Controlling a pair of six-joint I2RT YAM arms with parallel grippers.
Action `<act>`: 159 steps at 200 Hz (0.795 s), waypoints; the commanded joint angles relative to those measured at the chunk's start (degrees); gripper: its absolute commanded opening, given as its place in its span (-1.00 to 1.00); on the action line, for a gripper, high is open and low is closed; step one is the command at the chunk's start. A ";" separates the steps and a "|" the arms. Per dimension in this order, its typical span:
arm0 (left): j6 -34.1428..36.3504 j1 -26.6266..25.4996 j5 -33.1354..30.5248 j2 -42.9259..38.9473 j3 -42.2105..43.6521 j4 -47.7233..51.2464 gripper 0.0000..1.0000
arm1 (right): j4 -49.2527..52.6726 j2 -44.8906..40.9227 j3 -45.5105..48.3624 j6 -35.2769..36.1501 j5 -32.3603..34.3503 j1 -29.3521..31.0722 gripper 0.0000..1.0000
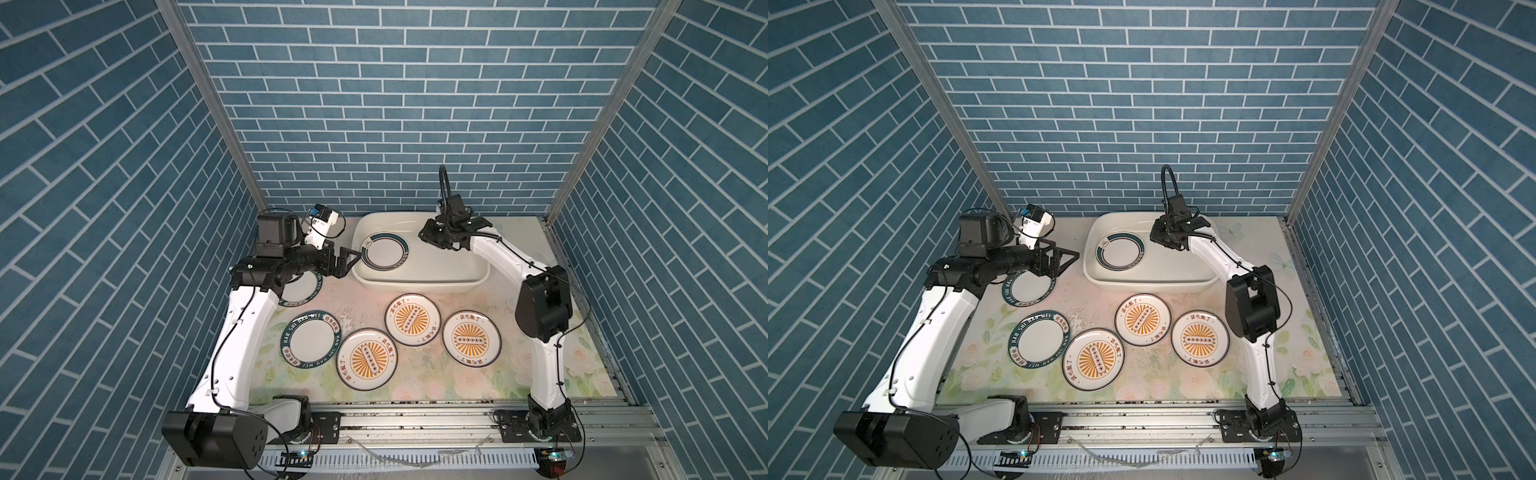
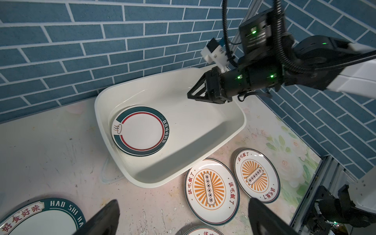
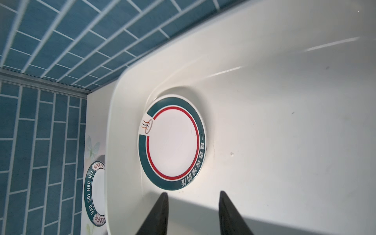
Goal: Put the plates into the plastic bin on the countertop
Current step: 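Lower the plate flat onto the clover-emblem plate and open the right gripper, then withdraw the right gripper from the bin toward the sunburst plate nearest it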
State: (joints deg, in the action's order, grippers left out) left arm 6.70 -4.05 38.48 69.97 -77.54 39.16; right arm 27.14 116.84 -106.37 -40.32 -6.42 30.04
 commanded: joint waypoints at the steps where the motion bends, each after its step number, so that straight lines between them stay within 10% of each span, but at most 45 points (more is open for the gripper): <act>1: 0.41 -0.25 0.14 -0.89 0.10 0.45 0.99 | -2.11 -8.19 6.63 6.74 8.15 -0.16 -0.14; 61: 0.55 -0.21 -0.69 -1.00 0.65 0.12 0.99 | -10.26 -24.83 24.37 8.90 15.87 -2.47 0.02; 97: 1.32 -0.25 -0.57 -1.14 0.63 0.32 0.99 | -15.27 -31.17 34.15 1.04 -1.12 -12.34 0.13; 141: 2.45 -0.25 -2.23 -0.98 0.87 0.98 0.99 | -4.76 -40.98 37.89 4.79 4.59 -14.32 0.93; 159: 2.31 -0.25 -1.92 -0.85 0.75 0.95 0.99 | -3.29 -46.12 41.86 5.05 7.51 -15.35 0.97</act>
State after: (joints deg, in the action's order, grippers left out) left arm 8.40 -4.05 36.91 69.65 -77.12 39.40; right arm 19.79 78.24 -67.79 -36.77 -2.28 15.11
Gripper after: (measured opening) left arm 0.995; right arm 0.979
